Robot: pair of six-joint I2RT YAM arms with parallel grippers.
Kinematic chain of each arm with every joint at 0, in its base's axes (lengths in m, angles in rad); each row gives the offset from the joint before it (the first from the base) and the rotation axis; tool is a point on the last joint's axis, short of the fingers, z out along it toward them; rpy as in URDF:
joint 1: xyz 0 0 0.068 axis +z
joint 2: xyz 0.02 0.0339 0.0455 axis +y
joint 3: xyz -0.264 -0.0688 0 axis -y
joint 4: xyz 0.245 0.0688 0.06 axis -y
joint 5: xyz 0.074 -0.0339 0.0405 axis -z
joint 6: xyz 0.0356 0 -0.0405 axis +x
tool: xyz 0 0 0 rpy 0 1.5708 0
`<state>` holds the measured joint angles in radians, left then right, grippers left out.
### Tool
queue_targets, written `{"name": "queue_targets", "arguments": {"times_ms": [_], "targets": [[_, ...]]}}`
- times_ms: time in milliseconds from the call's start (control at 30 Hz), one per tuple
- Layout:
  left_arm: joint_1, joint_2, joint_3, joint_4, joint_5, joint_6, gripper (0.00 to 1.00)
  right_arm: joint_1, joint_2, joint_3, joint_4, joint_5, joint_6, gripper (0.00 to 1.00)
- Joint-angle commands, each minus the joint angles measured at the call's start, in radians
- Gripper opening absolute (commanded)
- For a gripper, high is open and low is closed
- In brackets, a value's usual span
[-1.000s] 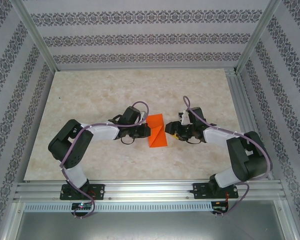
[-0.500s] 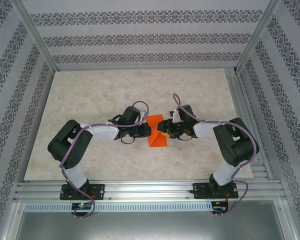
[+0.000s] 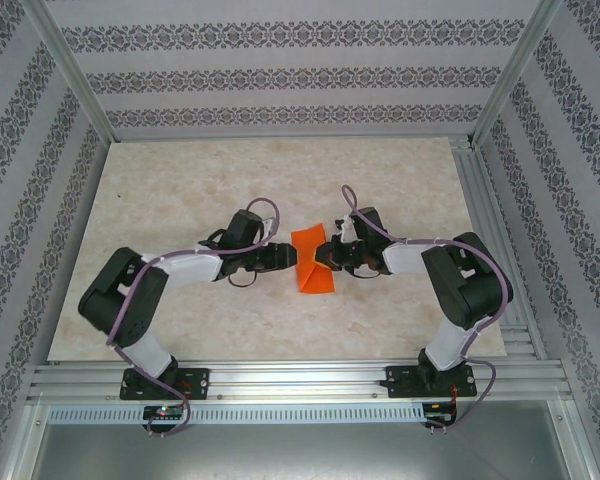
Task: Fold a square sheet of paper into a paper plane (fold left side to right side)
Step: Turn over the paper at the center of the table.
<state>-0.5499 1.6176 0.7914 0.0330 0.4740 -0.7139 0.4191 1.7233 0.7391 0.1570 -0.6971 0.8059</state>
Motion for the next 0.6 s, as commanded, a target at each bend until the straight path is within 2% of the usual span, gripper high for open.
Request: {"name": "queue_targets", "arguments": {"times_ms": [0, 67, 133, 167, 267, 367, 433, 567], "targets": [[0.031, -0.137, -0.028, 0.039, 0.060, -0.022, 0.72, -0.029, -0.112, -0.005, 0.049, -0.026, -0.045, 0.00], [0.043, -0.211, -0.051, 0.045, 0.081, -0.054, 0.87, -0.050, -0.176, -0.017, 0.076, -0.046, -0.040, 0.00], [0.045, -0.264, -0.065, 0.064, 0.107, -0.101, 0.98, -0.066, -0.238, -0.022, 0.107, -0.071, -0.021, 0.00], [0.045, -0.284, -0.077, 0.103, 0.133, -0.142, 1.00, -0.072, -0.269, -0.019, 0.120, -0.081, -0.009, 0.00], [0.043, -0.327, -0.117, 0.267, 0.187, -0.275, 1.00, -0.081, -0.343, -0.001, 0.148, -0.097, 0.031, 0.00], [0.033, -0.350, -0.122, 0.377, 0.215, -0.350, 1.00, -0.075, -0.389, 0.026, 0.168, -0.110, 0.073, 0.00], [0.023, -0.357, -0.100, 0.385, 0.226, -0.360, 0.99, -0.062, -0.406, 0.039, 0.190, -0.118, 0.102, 0.00], [0.002, -0.351, -0.047, 0.324, 0.241, -0.331, 0.90, -0.025, -0.432, 0.056, 0.211, -0.119, 0.136, 0.00]]}}
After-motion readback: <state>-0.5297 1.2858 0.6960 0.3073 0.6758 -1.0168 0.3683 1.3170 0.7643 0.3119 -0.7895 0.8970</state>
